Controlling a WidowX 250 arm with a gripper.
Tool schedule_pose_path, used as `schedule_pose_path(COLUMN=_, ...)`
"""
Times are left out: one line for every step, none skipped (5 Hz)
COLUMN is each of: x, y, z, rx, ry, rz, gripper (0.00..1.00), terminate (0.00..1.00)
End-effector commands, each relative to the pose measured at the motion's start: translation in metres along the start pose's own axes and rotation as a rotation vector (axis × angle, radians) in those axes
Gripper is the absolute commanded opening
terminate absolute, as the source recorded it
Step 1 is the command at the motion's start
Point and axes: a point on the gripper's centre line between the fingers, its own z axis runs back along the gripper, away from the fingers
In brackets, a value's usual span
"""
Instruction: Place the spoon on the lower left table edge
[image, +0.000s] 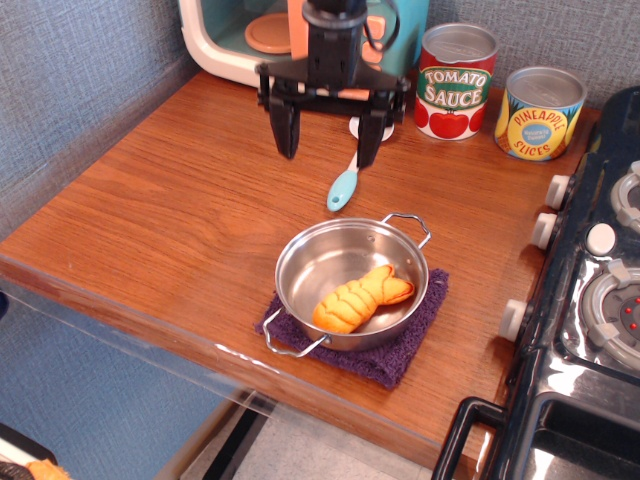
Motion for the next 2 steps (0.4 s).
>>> schedule_pose_path(x=0.0108, y=0.0023, z=-0.0097, rx=0.031, ry=-0.055, rz=0.123, gripper=1.00, terminate=0.00)
schedule_pose_path(x=0.0156, y=0.0006, z=-0.0180, rx=0.031, ry=-0.062, rz=0.116, gripper=1.00, terminate=0.00)
